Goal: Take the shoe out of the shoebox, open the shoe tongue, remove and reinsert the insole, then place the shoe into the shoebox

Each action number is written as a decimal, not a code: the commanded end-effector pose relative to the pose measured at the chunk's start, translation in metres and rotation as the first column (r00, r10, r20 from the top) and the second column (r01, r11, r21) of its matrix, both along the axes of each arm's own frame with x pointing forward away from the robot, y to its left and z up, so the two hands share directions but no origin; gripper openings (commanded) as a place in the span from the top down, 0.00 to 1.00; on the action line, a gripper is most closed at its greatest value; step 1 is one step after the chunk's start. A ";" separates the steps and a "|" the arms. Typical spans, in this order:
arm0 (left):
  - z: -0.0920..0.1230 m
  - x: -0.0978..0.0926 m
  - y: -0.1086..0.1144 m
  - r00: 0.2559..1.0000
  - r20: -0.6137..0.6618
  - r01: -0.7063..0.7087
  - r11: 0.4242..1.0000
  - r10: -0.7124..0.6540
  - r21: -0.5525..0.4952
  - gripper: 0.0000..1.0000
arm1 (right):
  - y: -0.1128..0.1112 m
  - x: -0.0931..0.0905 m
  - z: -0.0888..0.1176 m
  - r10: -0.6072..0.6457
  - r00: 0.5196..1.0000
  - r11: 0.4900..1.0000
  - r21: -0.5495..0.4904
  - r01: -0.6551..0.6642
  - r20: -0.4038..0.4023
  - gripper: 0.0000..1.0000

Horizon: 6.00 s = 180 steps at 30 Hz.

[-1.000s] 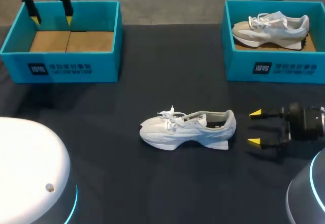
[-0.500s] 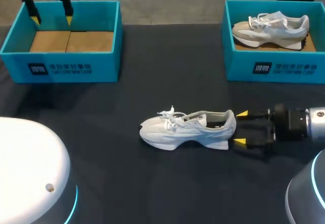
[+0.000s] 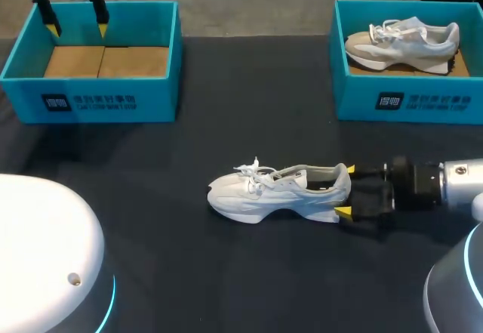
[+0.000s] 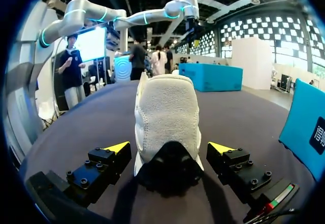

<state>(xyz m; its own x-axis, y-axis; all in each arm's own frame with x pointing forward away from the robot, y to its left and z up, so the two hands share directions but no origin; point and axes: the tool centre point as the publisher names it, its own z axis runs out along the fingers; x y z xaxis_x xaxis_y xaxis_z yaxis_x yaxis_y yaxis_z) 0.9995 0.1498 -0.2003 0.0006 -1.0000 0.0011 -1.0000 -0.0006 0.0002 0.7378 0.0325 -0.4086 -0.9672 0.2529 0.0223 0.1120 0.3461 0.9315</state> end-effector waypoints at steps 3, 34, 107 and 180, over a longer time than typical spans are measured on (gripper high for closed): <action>0.000 0.000 0.000 1.000 0.000 0.000 1.000 0.000 0.001 0.00 | 0.010 0.004 -0.004 -0.003 1.000 1.000 -0.007 0.003 -0.007 0.00; 0.000 0.000 0.000 1.000 0.000 0.000 1.000 0.000 0.001 0.00 | 0.038 0.010 -0.015 0.010 1.000 0.999 0.032 -0.010 -0.002 0.00; 0.002 -0.157 -0.187 0.995 0.069 -0.061 0.996 0.066 -0.072 0.00 | 0.043 0.009 -0.015 0.042 0.999 0.998 0.055 -0.042 0.007 1.00; -0.080 -0.263 -0.397 0.928 -0.053 0.369 0.929 -0.368 0.028 0.00 | 0.043 0.009 -0.015 0.042 0.999 0.998 0.055 -0.042 0.007 1.00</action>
